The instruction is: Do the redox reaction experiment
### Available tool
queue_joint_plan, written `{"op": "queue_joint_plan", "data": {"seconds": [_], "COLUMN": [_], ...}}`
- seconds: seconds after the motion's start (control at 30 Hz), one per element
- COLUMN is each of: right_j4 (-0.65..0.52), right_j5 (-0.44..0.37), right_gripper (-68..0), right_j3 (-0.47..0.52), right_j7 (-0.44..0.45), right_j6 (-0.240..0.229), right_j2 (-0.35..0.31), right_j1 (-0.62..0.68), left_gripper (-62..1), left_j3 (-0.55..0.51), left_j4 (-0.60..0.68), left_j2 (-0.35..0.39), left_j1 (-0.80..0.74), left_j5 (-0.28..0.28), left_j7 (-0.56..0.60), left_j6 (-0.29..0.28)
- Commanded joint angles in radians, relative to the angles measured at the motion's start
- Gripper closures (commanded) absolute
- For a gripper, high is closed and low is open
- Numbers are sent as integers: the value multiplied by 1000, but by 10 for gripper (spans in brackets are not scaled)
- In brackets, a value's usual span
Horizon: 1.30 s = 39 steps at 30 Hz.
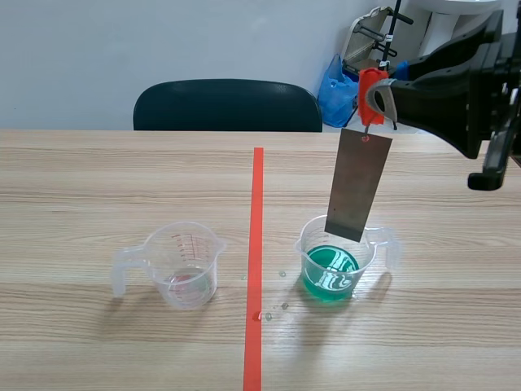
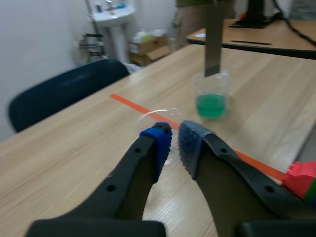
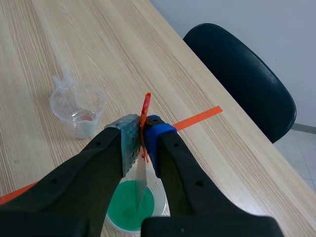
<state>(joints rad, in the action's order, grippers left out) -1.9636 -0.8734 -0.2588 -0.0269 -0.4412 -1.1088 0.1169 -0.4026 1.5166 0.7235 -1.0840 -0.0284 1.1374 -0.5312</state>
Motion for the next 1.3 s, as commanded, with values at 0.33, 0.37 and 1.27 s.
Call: {"op": "queue_joint_plan", "data": {"seconds": [0.33, 0.37, 1.27], "right_j4": [-17, -17, -17], "right_j5": [-14, -14, -14], "right_gripper": [-8, -8, -8], "right_j3": [18, 18, 18], "right_j7": [15, 15, 14], "right_j6": [3, 3, 3], "right_j2": [-16, -16, -16], "right_j1": [-12, -12, -12], "left_gripper": [-25, -25, -25], "left_j3": [487, 541, 1214], "left_j4": [18, 18, -331], "left_j2": [134, 133, -325], "left_j1": [529, 577, 1304], "left_j5": [-320, -321, -447], "left_j7": [-484, -508, -798], "left_j6": [-67, -67, 135]}}
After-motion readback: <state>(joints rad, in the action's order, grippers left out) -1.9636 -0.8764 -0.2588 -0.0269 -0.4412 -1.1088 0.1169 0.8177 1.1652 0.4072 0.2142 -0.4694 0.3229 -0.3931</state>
